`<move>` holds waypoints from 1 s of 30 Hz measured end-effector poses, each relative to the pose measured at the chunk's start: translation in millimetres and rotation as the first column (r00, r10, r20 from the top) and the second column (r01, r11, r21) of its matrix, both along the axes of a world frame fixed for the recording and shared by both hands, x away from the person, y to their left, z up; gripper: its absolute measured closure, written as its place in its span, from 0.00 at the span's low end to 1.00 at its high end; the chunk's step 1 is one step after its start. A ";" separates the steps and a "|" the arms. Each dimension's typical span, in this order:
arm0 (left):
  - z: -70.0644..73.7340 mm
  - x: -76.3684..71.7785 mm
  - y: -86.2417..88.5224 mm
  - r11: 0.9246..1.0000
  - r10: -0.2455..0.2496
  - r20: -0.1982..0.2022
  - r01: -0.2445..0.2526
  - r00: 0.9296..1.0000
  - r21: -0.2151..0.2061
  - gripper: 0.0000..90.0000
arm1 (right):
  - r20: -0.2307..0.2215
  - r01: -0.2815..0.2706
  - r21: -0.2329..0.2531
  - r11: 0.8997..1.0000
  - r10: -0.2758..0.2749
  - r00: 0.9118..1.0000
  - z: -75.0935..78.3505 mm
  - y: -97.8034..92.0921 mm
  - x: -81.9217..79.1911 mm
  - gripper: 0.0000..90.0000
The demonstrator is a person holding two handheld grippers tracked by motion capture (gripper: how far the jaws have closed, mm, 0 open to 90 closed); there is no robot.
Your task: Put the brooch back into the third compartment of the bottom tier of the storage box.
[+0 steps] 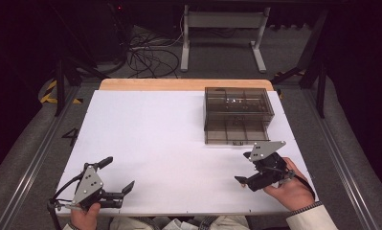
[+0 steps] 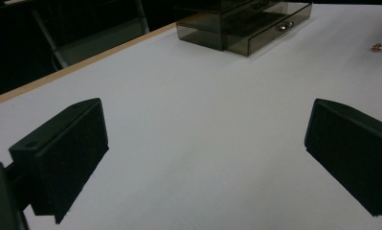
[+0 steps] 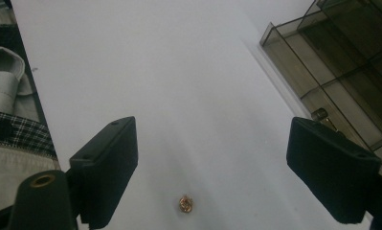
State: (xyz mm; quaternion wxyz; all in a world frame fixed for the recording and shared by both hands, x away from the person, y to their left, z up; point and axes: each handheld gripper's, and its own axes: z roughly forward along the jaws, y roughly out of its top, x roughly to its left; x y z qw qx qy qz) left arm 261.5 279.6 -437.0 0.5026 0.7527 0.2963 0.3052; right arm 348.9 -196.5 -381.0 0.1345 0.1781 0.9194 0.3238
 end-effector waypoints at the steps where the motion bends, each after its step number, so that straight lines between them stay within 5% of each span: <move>1: -0.1 0.1 0.0 1.000 0.000 0.000 0.000 1.000 0.001 0.02 | -0.001 -0.011 -0.018 1.000 0.011 1.000 0.0 -0.5 0.2 0.21; 15: 0.1 0.3 0.4 1.000 0.000 -0.001 0.000 1.000 0.002 0.02 | -0.039 -0.025 -0.139 0.990 0.020 0.999 -10.8 5.5 -0.6 0.27; 30: 0.0 0.3 0.3 1.000 0.003 0.000 -0.003 1.000 0.001 0.02 | -0.122 -0.059 -0.263 0.963 0.027 0.992 -25.0 10.6 2.1 0.38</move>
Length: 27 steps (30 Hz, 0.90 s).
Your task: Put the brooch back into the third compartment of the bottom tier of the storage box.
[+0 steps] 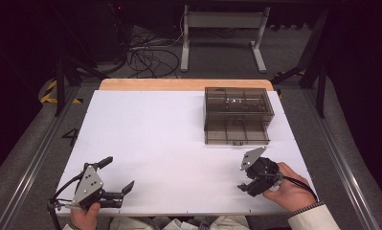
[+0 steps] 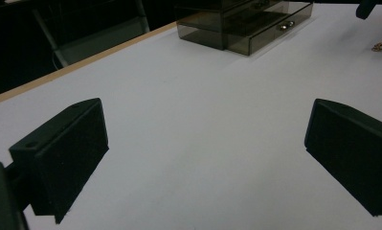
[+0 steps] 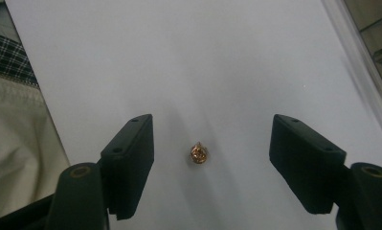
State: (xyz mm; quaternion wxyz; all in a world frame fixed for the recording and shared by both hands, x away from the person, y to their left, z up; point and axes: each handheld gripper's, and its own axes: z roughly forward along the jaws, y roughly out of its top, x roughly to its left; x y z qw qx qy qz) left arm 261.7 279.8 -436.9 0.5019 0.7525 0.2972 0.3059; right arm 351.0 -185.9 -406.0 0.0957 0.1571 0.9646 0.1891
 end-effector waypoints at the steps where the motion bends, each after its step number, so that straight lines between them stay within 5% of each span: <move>1: 0.0 0.0 -0.1 1.000 -0.001 0.000 0.001 1.000 0.000 0.02 | -0.005 -0.002 -0.007 1.000 0.002 1.000 -0.9 0.4 0.1 0.39; 12: -0.3 0.1 0.0 1.000 0.002 -0.002 -0.002 1.000 0.002 0.02 | -0.027 -0.018 -0.083 0.996 0.016 0.999 -11.6 4.3 1.4 0.48; 27: -0.6 0.3 -0.3 1.000 0.002 0.000 -0.002 1.000 0.002 0.02 | -0.077 -0.038 -0.144 0.989 0.027 0.997 -24.3 8.5 6.6 0.74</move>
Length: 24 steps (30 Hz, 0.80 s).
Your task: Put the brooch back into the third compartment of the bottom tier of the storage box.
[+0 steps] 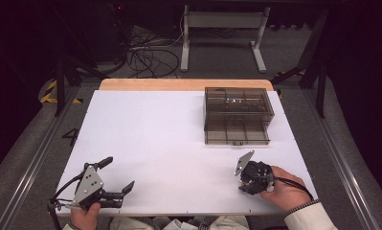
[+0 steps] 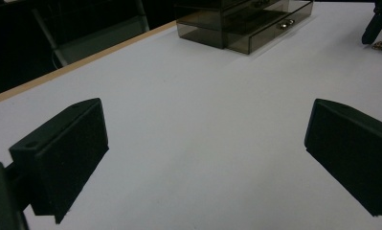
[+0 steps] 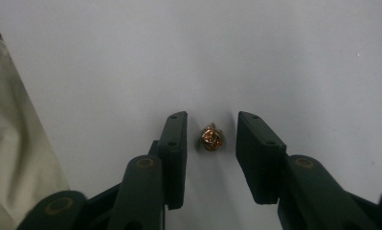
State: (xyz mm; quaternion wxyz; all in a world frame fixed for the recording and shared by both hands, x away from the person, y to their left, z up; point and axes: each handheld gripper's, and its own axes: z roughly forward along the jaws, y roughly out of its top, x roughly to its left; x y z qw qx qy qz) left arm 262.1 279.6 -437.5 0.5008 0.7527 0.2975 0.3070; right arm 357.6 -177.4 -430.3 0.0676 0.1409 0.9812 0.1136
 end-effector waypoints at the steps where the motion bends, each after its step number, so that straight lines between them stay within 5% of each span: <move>1: 0.0 -0.3 -0.1 1.000 -0.001 -0.003 0.001 1.000 -0.002 0.02 | -0.011 0.010 0.010 1.000 -0.009 1.000 0.0 0.2 0.2 0.76; 6: 0.2 -0.3 0.0 1.000 0.000 0.001 0.000 1.000 0.001 0.02 | -0.012 -0.004 0.016 1.000 0.004 1.000 -0.5 1.0 -0.1 0.87; 24: 0.5 -0.8 0.3 1.000 -0.001 0.002 0.001 1.000 0.004 0.02 | 0.022 -0.017 0.030 0.999 0.016 1.000 4.1 1.7 -3.6 0.89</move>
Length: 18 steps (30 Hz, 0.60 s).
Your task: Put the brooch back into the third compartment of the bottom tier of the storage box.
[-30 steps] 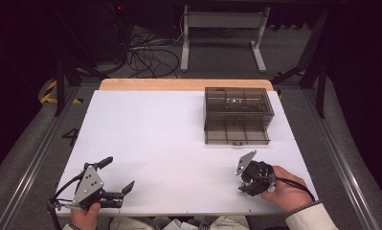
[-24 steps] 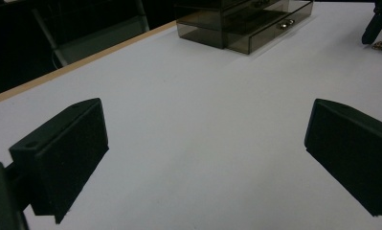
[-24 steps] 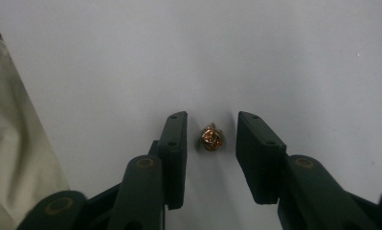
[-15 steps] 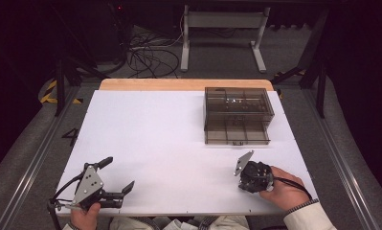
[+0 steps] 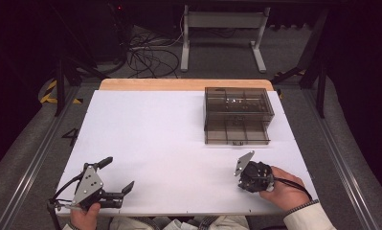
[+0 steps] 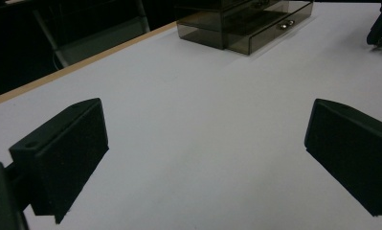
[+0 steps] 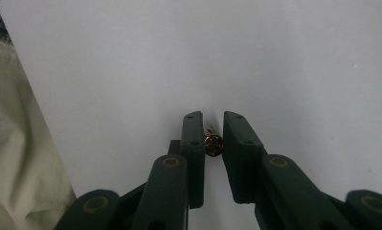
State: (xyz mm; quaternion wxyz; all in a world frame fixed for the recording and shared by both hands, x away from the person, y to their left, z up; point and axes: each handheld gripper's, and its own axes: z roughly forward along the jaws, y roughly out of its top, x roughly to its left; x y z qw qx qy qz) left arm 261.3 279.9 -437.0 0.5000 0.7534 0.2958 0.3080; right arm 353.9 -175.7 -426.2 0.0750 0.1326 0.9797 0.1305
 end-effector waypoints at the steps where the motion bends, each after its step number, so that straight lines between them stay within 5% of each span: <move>1: 0.0 0.0 -0.1 1.000 0.000 0.000 0.000 1.000 0.000 0.02 | 0.023 -0.002 0.025 1.000 0.001 1.000 4.7 -0.6 -1.1 0.89; 18: 0.0 0.1 -0.1 1.000 0.001 0.000 -0.001 1.000 -0.001 0.02 | 0.138 0.010 0.161 0.987 -0.032 0.990 28.9 -6.0 -5.9 0.89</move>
